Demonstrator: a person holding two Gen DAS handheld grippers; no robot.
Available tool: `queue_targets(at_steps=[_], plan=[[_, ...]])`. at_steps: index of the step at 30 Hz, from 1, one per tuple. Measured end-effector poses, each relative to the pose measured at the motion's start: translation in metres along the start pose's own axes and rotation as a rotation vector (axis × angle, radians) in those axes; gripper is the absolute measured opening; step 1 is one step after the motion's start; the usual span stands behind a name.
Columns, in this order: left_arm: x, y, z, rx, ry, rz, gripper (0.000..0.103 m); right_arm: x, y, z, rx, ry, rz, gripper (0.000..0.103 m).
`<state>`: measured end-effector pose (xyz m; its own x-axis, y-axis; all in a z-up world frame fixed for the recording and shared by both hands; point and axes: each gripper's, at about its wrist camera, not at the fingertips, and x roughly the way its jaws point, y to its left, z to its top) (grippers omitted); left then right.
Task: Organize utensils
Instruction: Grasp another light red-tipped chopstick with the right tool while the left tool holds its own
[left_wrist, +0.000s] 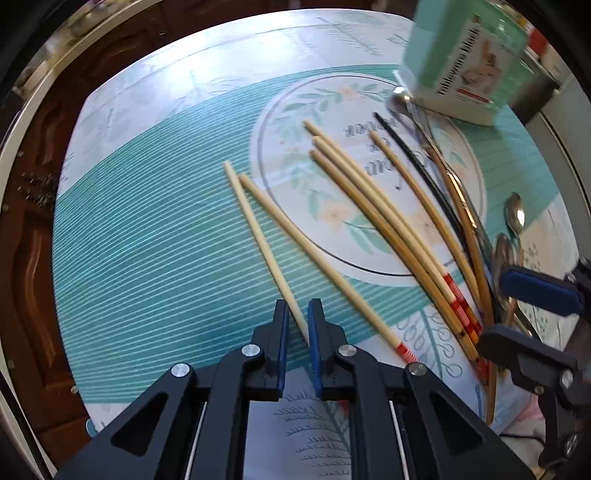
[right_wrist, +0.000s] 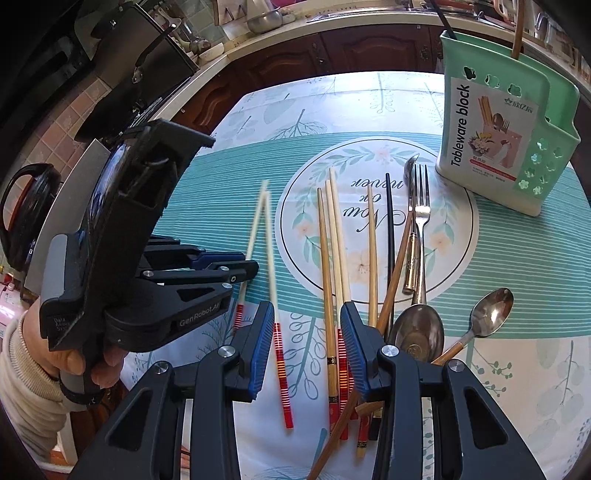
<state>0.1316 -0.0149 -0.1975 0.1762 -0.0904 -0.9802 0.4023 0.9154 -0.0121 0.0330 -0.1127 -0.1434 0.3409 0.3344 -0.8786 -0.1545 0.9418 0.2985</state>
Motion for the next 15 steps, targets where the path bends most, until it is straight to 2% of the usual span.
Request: queue_targets(at_steps=[6, 15], plan=[[-0.002, -0.007, -0.004, 0.1, 0.026, -0.06, 0.006, 0.009, 0.0, 0.002, -0.01, 0.052, 0.027, 0.039], [0.002, -0.012, -0.01, 0.117, 0.073, -0.024, 0.006, 0.035, -0.001, 0.027, -0.001, 0.166, 0.086, 0.025]])
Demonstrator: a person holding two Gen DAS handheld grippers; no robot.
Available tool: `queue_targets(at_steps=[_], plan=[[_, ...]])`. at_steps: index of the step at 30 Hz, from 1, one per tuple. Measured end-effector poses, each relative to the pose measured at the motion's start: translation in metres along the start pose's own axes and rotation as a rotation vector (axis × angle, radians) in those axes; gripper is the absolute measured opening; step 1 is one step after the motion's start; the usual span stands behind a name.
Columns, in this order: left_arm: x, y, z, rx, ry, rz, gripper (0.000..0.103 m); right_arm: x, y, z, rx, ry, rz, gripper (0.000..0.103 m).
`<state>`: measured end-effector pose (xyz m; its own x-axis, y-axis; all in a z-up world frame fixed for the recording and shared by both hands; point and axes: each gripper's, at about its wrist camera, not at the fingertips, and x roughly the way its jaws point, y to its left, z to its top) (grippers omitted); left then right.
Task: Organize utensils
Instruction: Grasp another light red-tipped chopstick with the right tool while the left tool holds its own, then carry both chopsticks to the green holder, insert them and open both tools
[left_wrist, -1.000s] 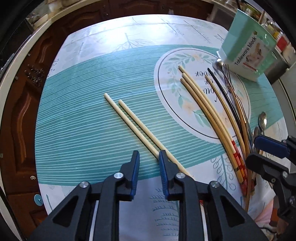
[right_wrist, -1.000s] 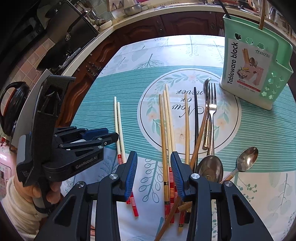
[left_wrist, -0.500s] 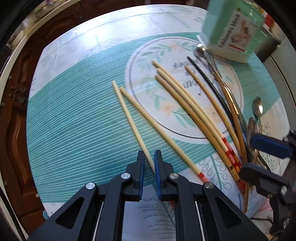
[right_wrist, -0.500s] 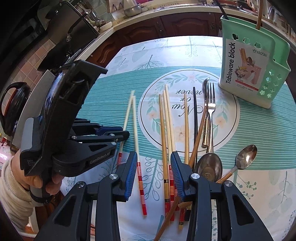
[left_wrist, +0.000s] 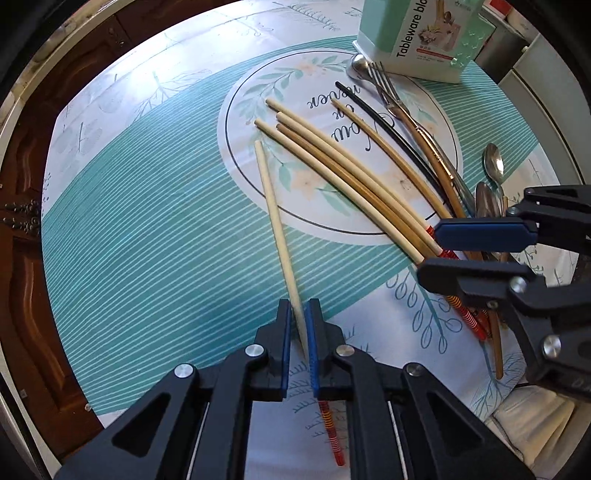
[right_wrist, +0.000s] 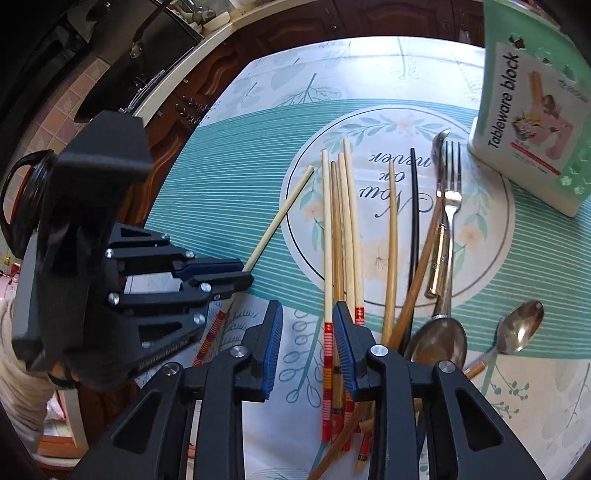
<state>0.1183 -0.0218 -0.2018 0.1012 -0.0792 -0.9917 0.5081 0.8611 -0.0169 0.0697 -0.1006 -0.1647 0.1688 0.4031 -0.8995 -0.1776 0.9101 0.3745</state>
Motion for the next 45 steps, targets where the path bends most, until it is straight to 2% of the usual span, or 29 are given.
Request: queue_targets(at_steps=[4, 9, 11, 14, 20, 30, 42, 45], plan=[[0.001, 0.003, 0.0, -0.032, 0.01, -0.017, 0.005, 0.015, -0.005, 0.017, 0.038, 0.058, 0.026, 0.02], [0.001, 0.012, -0.007, -0.056, 0.012, -0.026, 0.005, 0.029, -0.008, 0.029, 0.051, 0.114, 0.003, 0.017], [-0.001, 0.022, -0.013, -0.061, 0.013, -0.031, 0.005, 0.036, -0.008, 0.035, 0.048, 0.134, -0.033, 0.017], [0.002, 0.028, -0.02, -0.073, 0.014, -0.037, 0.005, 0.042, 0.002, 0.042, 0.025, 0.139, -0.084, 0.016], [-0.004, 0.052, -0.03, -0.087, 0.013, -0.05, 0.005, 0.032, 0.007, 0.049, 0.022, 0.125, -0.102, 0.016], [-0.009, 0.054, -0.029, -0.1, 0.011, -0.062, 0.005, 0.035, 0.0, 0.06, 0.029, 0.149, -0.168, 0.016], [-0.012, 0.057, -0.034, -0.112, 0.01, -0.057, 0.005, 0.062, 0.023, 0.077, -0.067, 0.177, -0.343, 0.016], [-0.013, 0.062, -0.038, -0.138, 0.016, -0.062, 0.005, 0.064, 0.033, 0.076, -0.14, 0.179, -0.396, 0.009]])
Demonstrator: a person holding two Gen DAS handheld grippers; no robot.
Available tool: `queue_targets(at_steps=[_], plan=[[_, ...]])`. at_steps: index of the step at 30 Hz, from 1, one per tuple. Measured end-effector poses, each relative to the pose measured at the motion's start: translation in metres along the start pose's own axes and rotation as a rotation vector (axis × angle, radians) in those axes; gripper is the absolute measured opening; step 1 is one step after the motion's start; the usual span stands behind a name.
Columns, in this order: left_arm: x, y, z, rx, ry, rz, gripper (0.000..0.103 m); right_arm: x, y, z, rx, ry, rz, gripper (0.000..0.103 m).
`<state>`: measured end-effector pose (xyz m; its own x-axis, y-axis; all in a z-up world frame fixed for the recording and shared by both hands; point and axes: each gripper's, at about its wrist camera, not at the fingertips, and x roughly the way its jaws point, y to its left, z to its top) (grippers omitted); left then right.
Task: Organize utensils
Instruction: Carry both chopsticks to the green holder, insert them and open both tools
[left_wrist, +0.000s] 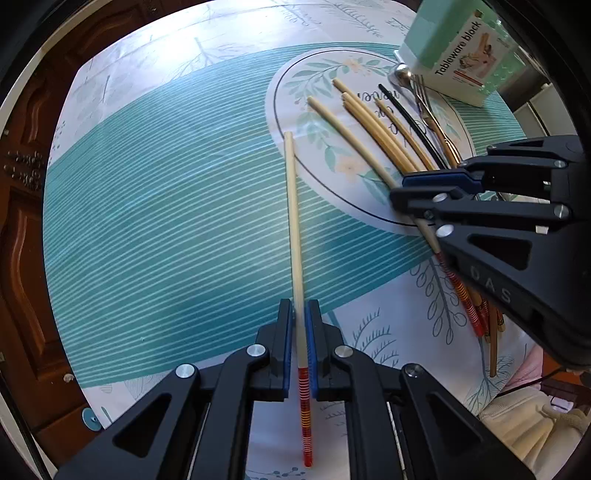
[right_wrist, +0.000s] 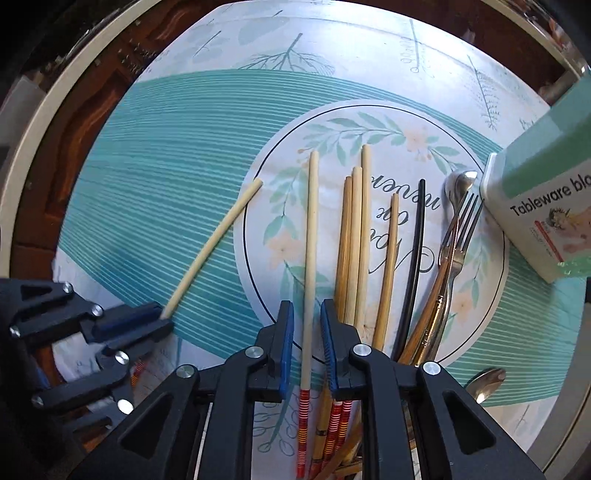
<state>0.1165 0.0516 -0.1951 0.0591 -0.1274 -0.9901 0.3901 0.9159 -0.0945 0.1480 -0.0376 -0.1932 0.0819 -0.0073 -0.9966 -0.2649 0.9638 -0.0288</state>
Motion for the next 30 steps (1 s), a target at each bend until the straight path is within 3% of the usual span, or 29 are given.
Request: queue_targets(at_steps=[3, 6, 10, 12, 16, 19, 24, 30], plan=[[-0.001, 0.005, -0.003, -0.021, 0.005, -0.012, 0.004, -0.001, 0.003, -0.001, -0.013, 0.0, -0.009, 0.006], [-0.003, 0.011, -0.007, -0.052, -0.003, -0.019, 0.003, -0.005, -0.003, -0.004, 0.033, 0.001, 0.114, 0.005], [-0.017, 0.017, -0.012, -0.073, -0.069, -0.031, 0.003, -0.024, -0.017, -0.018, 0.085, -0.07, 0.241, 0.005], [-0.031, 0.016, -0.016, -0.071, -0.132, -0.03, 0.003, -0.039, -0.026, -0.03, 0.105, -0.15, 0.306, 0.005], [-0.058, 0.001, -0.022, -0.031, -0.276, 0.031, 0.003, -0.069, -0.037, -0.056, 0.112, -0.318, 0.347, 0.005], [-0.073, -0.009, -0.025, -0.033, -0.359, 0.016, 0.003, -0.086, -0.051, -0.079, 0.14, -0.411, 0.384, 0.005], [-0.102, -0.033, -0.019, -0.03, -0.515, 0.003, 0.003, -0.133, -0.074, -0.099, 0.169, -0.608, 0.369, 0.005], [-0.159, -0.071, 0.012, 0.02, -0.728, 0.014, 0.003, -0.214, -0.111, -0.117, 0.23, -0.898, 0.215, 0.005]])
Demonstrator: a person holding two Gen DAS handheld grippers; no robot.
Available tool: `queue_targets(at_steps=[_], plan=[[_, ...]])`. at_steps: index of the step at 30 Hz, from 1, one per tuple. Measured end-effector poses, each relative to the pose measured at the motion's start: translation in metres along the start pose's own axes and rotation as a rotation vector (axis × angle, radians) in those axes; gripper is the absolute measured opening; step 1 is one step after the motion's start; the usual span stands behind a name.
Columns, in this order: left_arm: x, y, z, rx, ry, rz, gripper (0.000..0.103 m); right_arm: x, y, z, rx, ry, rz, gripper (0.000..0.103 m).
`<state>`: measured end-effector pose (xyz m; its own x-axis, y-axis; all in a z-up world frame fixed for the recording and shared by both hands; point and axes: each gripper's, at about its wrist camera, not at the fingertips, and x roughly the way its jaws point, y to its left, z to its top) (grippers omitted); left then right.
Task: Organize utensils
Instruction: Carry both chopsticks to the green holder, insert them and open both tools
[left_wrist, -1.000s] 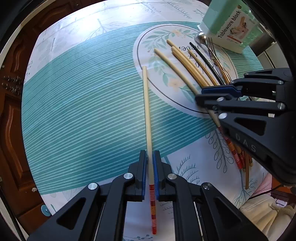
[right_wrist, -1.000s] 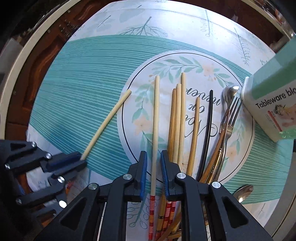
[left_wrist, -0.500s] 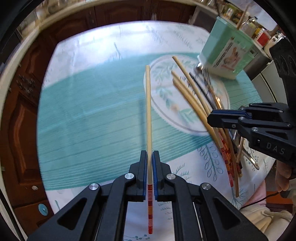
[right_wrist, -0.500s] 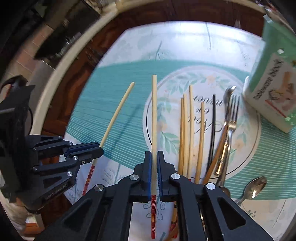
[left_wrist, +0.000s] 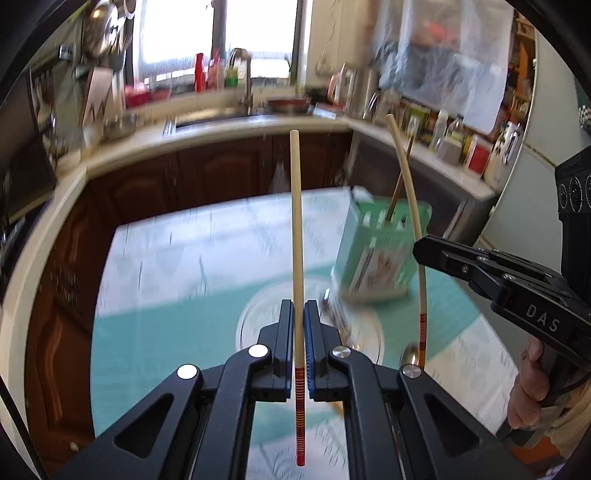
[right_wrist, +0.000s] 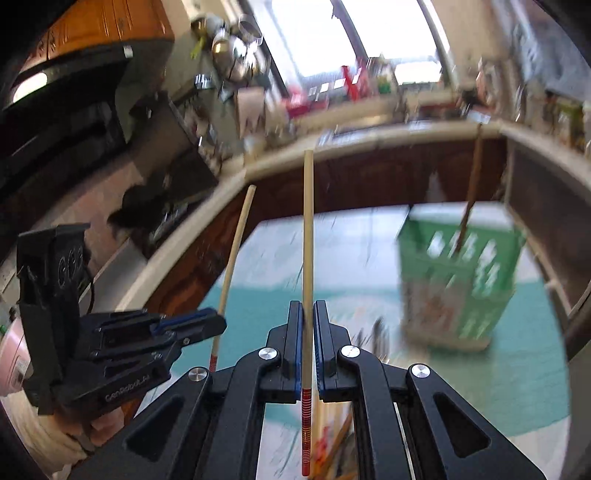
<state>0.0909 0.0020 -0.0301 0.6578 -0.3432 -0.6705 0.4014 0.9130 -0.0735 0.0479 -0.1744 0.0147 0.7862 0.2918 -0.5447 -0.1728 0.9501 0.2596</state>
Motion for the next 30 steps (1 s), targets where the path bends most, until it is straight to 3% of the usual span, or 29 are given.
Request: queue_targets(at_steps=[7, 14, 20, 30], plan=[[0.009, -0.033, 0.096, 0.0, -0.224, -0.032, 0.003, -0.029, -0.037, 0.078, 0.013, -0.257, -0.119, 0.005], [0.05, -0.054, 0.15, -0.046, -0.313, -0.076, 0.003, -0.023, -0.098, 0.119, -0.007, -0.38, -0.187, 0.005], [0.092, -0.055, 0.15, -0.088, -0.315, -0.108, 0.003, 0.042, -0.136, 0.126, -0.065, -0.391, -0.163, 0.005], [0.129, -0.051, 0.107, -0.07, -0.325, -0.146, 0.003, 0.122, -0.165, 0.063, -0.103, -0.271, -0.108, 0.005]])
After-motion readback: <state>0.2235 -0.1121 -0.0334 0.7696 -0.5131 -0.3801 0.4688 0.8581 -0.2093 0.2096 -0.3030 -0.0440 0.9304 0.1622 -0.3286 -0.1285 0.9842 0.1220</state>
